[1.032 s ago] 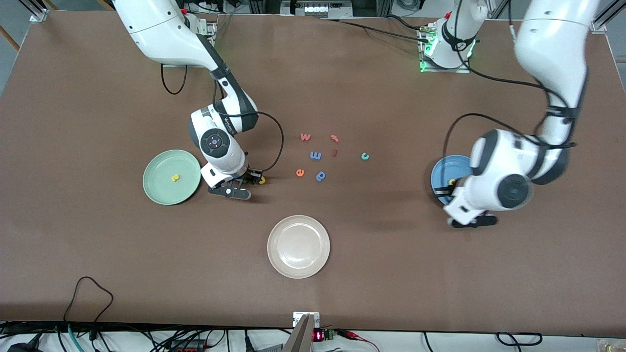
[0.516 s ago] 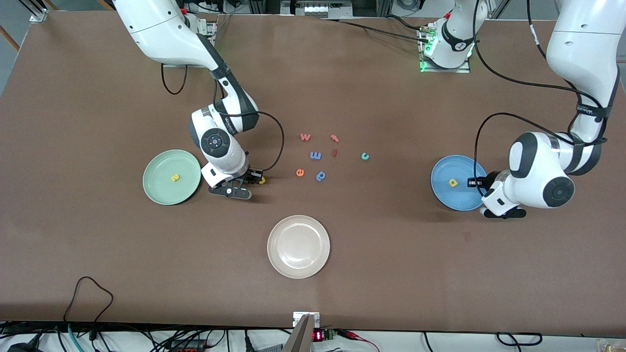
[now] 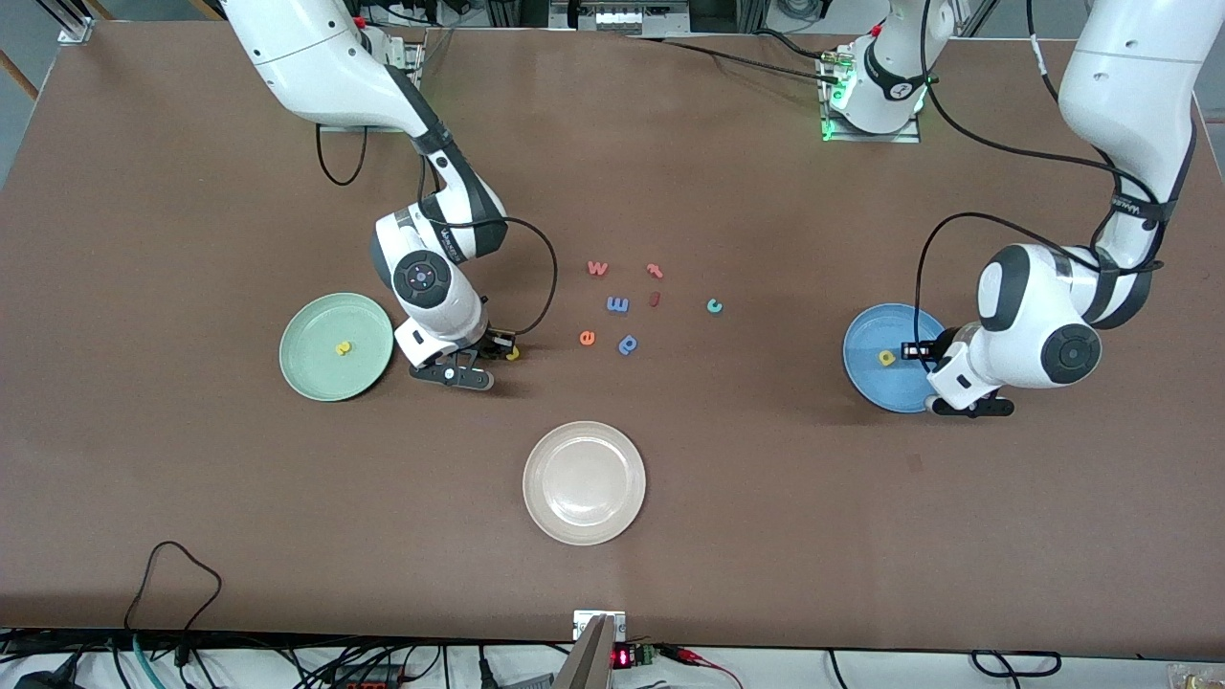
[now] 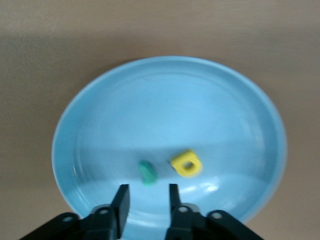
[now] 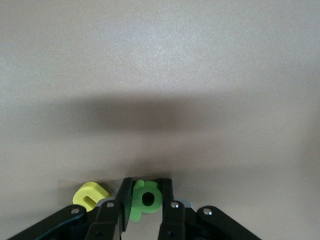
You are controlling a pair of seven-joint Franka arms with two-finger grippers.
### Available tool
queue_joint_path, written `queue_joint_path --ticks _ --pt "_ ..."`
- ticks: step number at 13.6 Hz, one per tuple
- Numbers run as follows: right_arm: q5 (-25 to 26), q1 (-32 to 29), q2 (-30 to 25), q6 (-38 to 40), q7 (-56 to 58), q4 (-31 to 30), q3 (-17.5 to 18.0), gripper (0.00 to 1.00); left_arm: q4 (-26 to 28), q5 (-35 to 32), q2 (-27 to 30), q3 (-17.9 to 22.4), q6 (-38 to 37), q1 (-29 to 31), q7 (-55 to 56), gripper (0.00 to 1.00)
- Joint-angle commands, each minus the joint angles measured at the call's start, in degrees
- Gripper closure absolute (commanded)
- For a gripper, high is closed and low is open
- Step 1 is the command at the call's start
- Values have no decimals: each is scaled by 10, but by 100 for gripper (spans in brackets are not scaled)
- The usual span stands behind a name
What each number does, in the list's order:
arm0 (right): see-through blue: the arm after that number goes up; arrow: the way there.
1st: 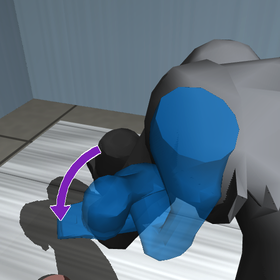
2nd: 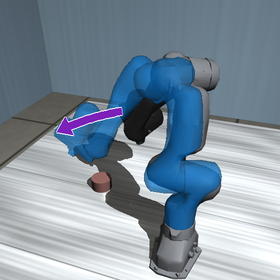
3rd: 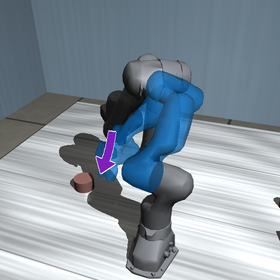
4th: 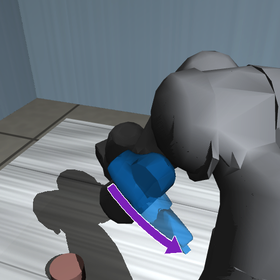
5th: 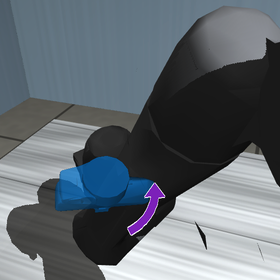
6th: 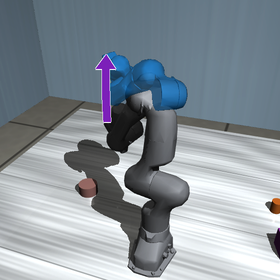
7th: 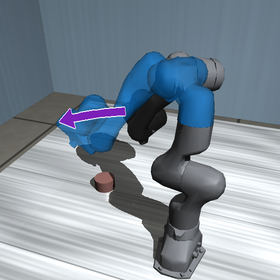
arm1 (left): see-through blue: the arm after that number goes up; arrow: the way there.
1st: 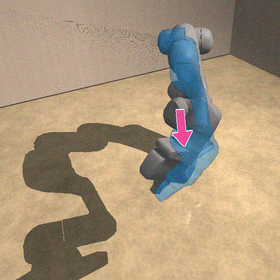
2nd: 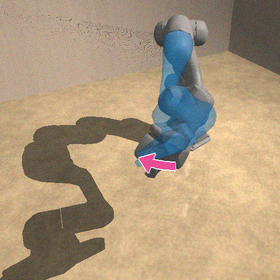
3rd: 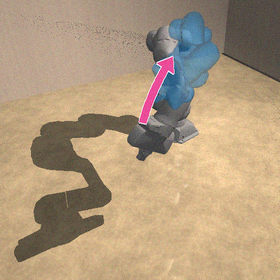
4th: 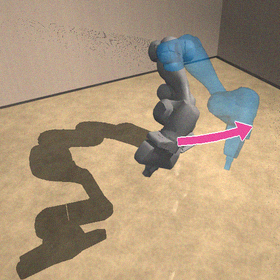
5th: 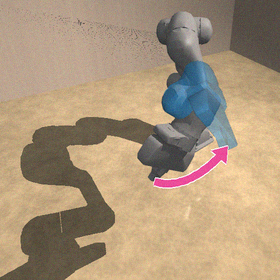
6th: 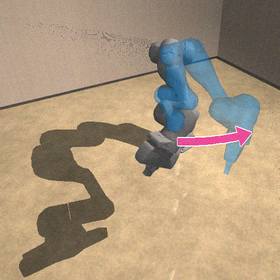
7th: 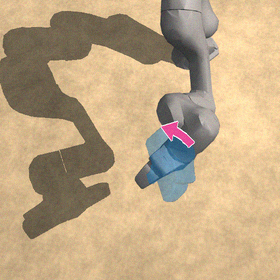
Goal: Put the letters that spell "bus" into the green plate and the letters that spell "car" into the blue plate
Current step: 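Drop the cyan letter on the blue plate while the right gripper carries green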
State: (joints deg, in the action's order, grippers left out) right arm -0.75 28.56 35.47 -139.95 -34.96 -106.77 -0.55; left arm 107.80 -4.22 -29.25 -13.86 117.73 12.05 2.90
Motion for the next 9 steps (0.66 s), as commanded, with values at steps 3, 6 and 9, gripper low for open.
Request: queue_joint_path --ticks 3,6,9 --pt "1 -81 -56 76 140 3 2 100 -25 1 25 -104 -59 -5 29 0" --pt "2 -156 -70 130 252 -4 -2 100 -24 2 -8 -122 1 -74 149 0" --pt "2 -192 -68 140 286 -24 -2 87 -18 0 -33 -122 58 -156 206 0"
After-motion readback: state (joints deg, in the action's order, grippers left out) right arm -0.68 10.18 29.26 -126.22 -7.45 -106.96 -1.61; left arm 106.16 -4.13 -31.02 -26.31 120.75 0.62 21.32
